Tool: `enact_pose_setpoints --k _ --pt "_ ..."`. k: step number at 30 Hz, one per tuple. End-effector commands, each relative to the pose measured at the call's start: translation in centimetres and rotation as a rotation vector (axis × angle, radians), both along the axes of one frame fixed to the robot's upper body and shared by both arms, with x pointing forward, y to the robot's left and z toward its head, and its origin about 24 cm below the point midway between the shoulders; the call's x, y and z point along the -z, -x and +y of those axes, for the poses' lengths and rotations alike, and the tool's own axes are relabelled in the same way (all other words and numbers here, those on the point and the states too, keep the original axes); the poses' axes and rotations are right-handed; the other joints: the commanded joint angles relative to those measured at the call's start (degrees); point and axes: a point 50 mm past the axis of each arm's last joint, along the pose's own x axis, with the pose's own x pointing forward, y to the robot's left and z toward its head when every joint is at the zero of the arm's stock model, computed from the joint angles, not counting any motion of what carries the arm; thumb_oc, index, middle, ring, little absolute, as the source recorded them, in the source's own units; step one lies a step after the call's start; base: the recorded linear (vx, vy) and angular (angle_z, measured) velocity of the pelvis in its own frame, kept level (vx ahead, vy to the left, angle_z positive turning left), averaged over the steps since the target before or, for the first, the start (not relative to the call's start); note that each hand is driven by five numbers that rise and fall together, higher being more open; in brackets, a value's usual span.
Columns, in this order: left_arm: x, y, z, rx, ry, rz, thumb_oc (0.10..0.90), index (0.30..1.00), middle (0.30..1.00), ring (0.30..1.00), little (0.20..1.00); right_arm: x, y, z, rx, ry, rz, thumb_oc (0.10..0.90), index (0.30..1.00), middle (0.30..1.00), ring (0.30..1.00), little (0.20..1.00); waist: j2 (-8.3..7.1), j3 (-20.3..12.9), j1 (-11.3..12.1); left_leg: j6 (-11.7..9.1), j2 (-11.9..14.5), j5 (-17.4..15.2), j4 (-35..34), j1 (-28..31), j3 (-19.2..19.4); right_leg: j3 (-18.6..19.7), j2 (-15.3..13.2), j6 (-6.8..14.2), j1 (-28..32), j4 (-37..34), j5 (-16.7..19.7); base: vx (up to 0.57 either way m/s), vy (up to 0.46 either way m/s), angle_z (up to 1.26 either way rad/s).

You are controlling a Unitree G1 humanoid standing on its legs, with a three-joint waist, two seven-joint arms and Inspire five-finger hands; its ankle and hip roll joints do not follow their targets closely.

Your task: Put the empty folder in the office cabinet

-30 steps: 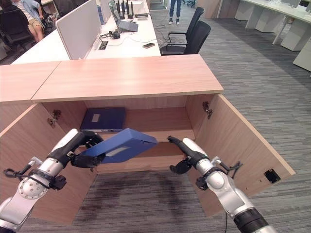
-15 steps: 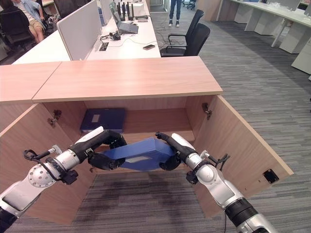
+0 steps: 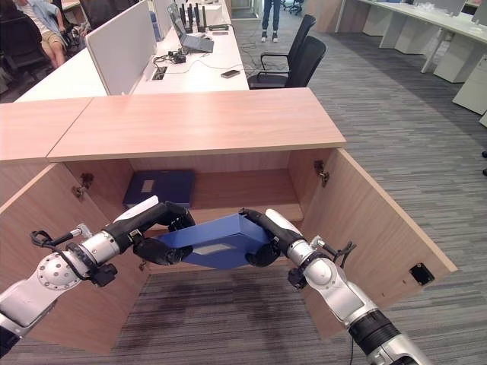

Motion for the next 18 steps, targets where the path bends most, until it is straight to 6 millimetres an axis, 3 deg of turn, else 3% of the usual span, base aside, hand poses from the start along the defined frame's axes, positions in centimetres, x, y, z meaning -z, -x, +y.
enact_pose_setpoints --k 1,5,6,7,8,9,18 --pt "-7.8 -0.1 -5.6 0.307 0.278 -0.311 0.4 0.3 0.3 0.3 0.3 -4.6 -1.2 5.2 -0.243 -0.127 -0.168 0.4 0.3 0.3 0.3 0.3 -2.02 -4.8 0.3 -3.8 2.5 -5.9 -0.4 1.2 -1.6 -2.1 -4.1 5.3 0.6 0.4 -4.3 0.0 0.0 0.0" --pt "-8.5 0.2 -5.9 0.333 0.284 -0.342 0.4 0.3 0.3 0.3 0.3 -3.7 -0.7 5.6 -0.307 -0.101 -0.099 0.4 0.3 0.3 0.3 0.3 -2.12 -4.8 0.4 -3.9 2.5 -5.9 -0.4 1.2 -1.7 -2.1 -4.1 5.3 0.7 0.4 -4.4 0.0 0.0 0.0" --pt "-8.7 0.2 -5.9 0.336 0.282 -0.356 0.478 0.418 0.418 0.418 0.418 -3.2 -0.5 5.6 -0.323 -0.088 -0.068 0.4 0.3 0.3 0.3 0.3 -2.12 -4.9 0.4 -4.0 2.5 -5.9 -0.4 1.3 -1.7 -2.2 -4.2 5.3 0.8 0.4 -4.5 0.0 0.0 0.0" --pt "-8.7 0.2 -5.9 0.336 0.282 -0.356 0.478 0.418 0.418 0.418 0.418 -3.2 -0.5 5.6 -0.324 -0.088 -0.068 0.4 0.3 0.3 0.3 0.3 -2.11 -4.9 0.4 -4.0 2.5 -5.9 -0.4 1.3 -1.7 -2.2 -4.2 5.3 0.8 0.4 -4.5 0.0 0.0 0.0" --pt "-8.7 0.3 -5.8 0.335 0.275 -0.359 0.571 0.556 0.556 0.556 0.556 -2.7 -0.3 5.7 -0.337 -0.095 -0.034 0.4 0.3 0.3 0.3 0.3 -2.1 -4.9 0.5 -4.0 2.5 -5.9 -0.4 1.3 -1.7 -2.3 -4.2 5.4 0.9 0.4 -4.6 0.0 0.0 0.0" --pt "-8.6 0.2 -5.7 0.329 0.273 -0.358 0.8 0.9 0.9 0.9 0.9 -2.4 -0.1 5.7 -0.34 -0.097 -0.017 0.4 0.3 0.3 0.3 0.3 -2.09 -4.9 0.5 -4.0 2.5 -5.9 -0.4 1.3 -1.7 -2.3 -4.2 5.4 0.9 0.4 -4.6 0.0 0.0 0.0" --pt "-7.1 -0.5 -4.4 0.249 0.226 -0.308 0.8 0.9 0.9 0.9 0.9 0.3 0.7 4.0 -0.285 -0.123 0.134 0.4 0.3 0.3 0.3 0.3 -1.8 -4.7 0.3 -4.2 2.5 -5.7 -0.4 1.3 -2.4 -2.6 -4.2 5.1 1.5 0.4 -4.9 0.0 -0.009 0.03"
